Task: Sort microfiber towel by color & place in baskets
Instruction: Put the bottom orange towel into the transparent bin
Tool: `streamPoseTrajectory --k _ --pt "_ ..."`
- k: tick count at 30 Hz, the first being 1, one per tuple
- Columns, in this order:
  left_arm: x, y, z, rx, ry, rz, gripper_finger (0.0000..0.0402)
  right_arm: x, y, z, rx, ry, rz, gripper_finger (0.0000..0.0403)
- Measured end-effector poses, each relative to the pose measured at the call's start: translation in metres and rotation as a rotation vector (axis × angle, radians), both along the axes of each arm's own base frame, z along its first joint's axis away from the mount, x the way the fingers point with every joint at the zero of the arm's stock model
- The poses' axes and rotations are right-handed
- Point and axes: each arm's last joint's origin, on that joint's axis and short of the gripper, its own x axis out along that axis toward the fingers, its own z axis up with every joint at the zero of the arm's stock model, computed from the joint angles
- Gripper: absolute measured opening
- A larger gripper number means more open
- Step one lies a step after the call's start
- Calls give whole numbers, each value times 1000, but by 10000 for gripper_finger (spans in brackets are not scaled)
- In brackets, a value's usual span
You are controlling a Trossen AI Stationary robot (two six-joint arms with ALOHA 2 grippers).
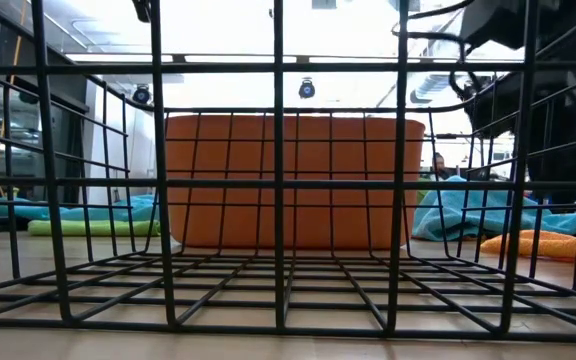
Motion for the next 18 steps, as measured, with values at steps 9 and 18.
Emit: streamPoseTrajectory --k 9,18 --pt "-1 0 0 -1 0 2 209 20 13 -37 -28 87 39 242" --pt "-1 2 1 18 -3 44 209 28 21 -11 -103 66 69 20"
